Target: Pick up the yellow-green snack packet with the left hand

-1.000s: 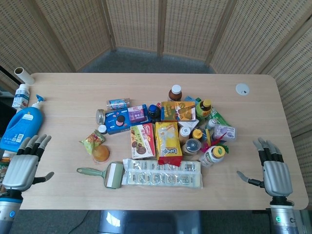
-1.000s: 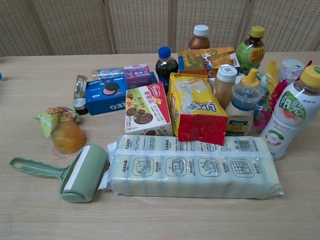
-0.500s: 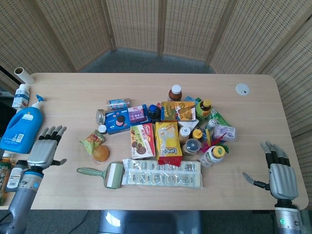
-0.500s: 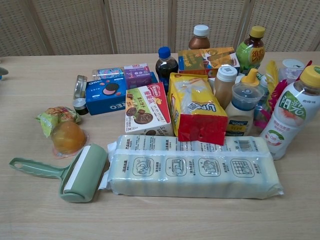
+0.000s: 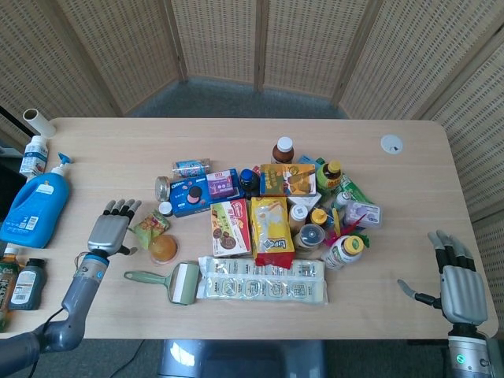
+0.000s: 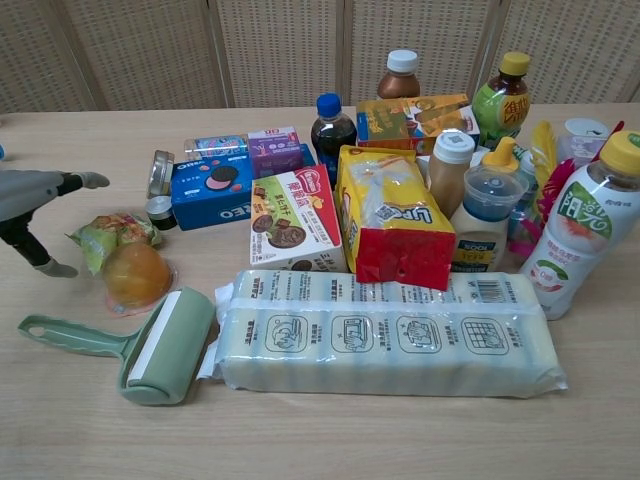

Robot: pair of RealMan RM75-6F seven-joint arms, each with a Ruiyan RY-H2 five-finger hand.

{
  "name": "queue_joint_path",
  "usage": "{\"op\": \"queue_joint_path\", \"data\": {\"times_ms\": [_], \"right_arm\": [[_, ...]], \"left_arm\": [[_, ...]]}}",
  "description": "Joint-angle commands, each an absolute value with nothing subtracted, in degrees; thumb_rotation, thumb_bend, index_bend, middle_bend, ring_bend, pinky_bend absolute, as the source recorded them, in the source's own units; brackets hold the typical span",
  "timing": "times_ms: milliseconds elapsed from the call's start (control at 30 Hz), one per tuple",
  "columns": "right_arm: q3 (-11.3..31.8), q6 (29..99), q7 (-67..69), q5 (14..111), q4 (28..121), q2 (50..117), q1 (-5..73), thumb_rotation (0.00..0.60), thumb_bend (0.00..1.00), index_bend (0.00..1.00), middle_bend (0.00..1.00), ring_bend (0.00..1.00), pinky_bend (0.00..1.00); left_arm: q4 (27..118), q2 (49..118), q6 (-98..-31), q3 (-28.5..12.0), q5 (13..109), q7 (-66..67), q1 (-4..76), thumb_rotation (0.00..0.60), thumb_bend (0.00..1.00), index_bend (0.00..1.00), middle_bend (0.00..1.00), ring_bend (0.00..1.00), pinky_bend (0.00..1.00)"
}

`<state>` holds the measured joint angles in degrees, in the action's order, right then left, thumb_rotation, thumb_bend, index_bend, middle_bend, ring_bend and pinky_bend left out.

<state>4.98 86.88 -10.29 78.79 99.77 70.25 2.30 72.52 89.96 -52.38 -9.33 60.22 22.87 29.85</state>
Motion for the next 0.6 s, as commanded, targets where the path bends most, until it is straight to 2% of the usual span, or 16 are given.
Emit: {"op": "queue_joint_path", "data": {"times_ms": [33,67,100,133,167,300,367,467,600], "right_arm": [[5.0,86.9,-10.0,78.7,99.9,70.1,2.1,0.390,0.15,0.00,0.00,0.00,0.00],[5.0,86.9,-10.0,78.7,99.9,70.0,2.0,0.389,0.15,0.00,0.00,0.00,0.00],[4.9,87.1,-9.9,78.7,99.9,69.9,1.9,0.391,0.15,0.00,0.00,0.00,0.00],[4.9,87.2,-9.8,78.6,99.9,69.9,1.8,0.392,0.15,0.00,0.00,0.00,0.00],[4.9,87.2,-9.7,78.6,99.8,69.9,1.7,0.394,0.15,0.00,0.00,0.00,0.00],[4.9,87.0,-9.3,78.4,99.8,69.8,1.6,0.393,0.15,0.00,0.00,0.00,0.00],[5.0,87.0,-9.2,78.6,99.7,69.9,1.6,0.396,0.15,0.00,0.00,0.00,0.00],[5.1,86.8,-9.3,78.7,99.7,70.1,1.7,0.393,0.15,0.00,0.00,0.00,0.00],[5.2,86.8,-9.4,79.0,100.0,69.9,1.8,0.395,0.15,0.00,0.00,0.00,0.00]], "left_arm": [[68.8,93.4,-51.9,-10.2,60.6,20.7,31.6,0.600,0.00,0.07,0.03,0.09,0.00],[68.0,94.0,-52.2,-10.3,61.0,19.9,31.8,0.600,0.00,0.17,0.14,0.24,0.00],[66.9,94.7,-52.5,-10.2,61.5,19.3,31.9,0.600,0.00,0.24,0.22,0.33,0.00],[66.1,95.2,-52.7,-10.2,61.9,18.8,32.0,0.600,0.00,0.34,0.37,0.44,0.00],[65.4,95.6,-52.9,-10.0,62.2,18.5,32.0,0.600,0.00,0.42,0.48,0.51,0.00],[63.3,97.0,-52.7,-10.0,62.2,17.3,32.3,0.600,0.00,0.51,0.66,0.62,0.00],[62.5,97.5,-53.4,-10.0,62.5,16.8,32.3,0.600,0.00,0.59,0.79,0.76,0.00],[61.7,97.9,-55.0,-10.2,63.7,15.5,32.1,0.600,0.00,0.64,0.86,0.84,0.00],[64.4,95.9,-58.3,-11.0,65.5,11.5,30.9,0.600,0.00,0.64,0.86,0.85,0.00]]}}
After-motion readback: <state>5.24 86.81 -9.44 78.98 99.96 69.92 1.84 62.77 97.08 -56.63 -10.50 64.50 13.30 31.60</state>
